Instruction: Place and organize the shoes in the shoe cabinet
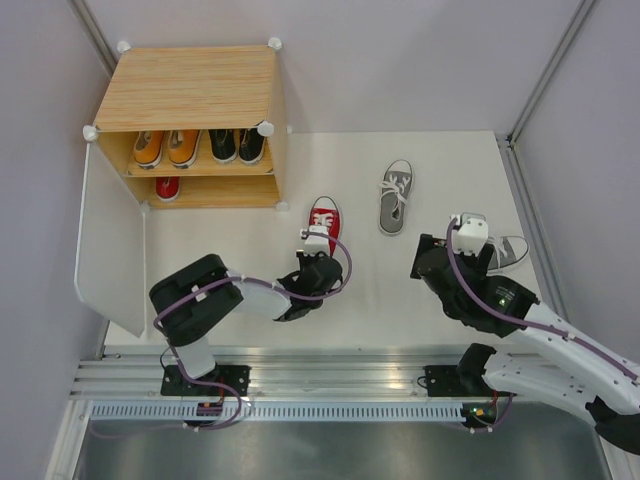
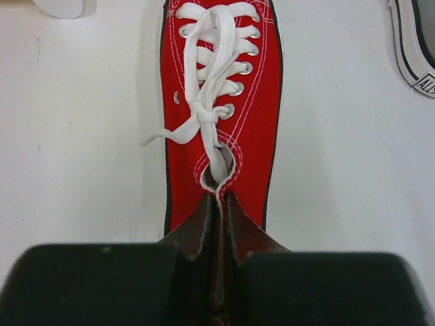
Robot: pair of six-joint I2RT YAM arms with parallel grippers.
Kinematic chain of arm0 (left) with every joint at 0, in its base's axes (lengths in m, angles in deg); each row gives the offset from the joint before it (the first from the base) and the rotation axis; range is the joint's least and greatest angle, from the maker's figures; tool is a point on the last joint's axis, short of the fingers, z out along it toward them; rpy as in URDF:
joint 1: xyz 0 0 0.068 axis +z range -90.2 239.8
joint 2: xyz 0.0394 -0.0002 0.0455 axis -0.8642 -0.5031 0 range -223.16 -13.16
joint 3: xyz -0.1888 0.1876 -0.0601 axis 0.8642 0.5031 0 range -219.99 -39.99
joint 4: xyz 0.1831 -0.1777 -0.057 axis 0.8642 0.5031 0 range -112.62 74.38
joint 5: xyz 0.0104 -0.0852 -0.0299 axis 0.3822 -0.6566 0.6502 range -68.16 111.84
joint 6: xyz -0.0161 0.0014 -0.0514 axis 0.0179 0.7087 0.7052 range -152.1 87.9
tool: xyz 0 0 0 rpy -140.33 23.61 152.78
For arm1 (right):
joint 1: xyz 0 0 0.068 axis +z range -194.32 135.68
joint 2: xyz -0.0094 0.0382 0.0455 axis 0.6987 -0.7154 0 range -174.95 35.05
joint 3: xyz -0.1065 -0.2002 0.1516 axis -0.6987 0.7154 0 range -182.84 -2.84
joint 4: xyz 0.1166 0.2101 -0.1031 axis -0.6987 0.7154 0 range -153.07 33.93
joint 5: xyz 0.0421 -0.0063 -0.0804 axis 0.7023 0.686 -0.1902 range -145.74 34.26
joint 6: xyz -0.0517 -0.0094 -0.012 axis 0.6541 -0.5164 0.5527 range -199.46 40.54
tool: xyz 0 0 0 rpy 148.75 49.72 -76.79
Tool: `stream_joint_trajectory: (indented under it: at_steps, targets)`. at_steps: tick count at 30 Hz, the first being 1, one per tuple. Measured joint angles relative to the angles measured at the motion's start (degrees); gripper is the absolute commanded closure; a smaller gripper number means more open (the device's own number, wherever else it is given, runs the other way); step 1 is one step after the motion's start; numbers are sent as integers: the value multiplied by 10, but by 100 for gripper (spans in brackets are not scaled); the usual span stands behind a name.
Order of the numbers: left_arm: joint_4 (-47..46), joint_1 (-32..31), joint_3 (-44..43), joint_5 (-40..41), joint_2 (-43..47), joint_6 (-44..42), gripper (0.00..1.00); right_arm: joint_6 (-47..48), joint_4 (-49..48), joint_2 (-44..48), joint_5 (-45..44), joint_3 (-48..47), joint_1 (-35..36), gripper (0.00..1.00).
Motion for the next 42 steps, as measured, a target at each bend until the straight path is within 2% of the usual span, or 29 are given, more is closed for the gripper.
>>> stream_joint_trajectory:
  at_steps: [15, 33, 42]
  targets:
    - [196, 1, -12, -33, 109, 84, 98, -17, 3, 67, 0, 5, 0, 5]
    - [482, -4, -14, -20, 229, 334, 98, -30, 9, 93, 0, 5, 0, 6]
    - [636, -7, -48, 14, 234, 451, 98, -23, 2, 92, 2, 5, 0, 6]
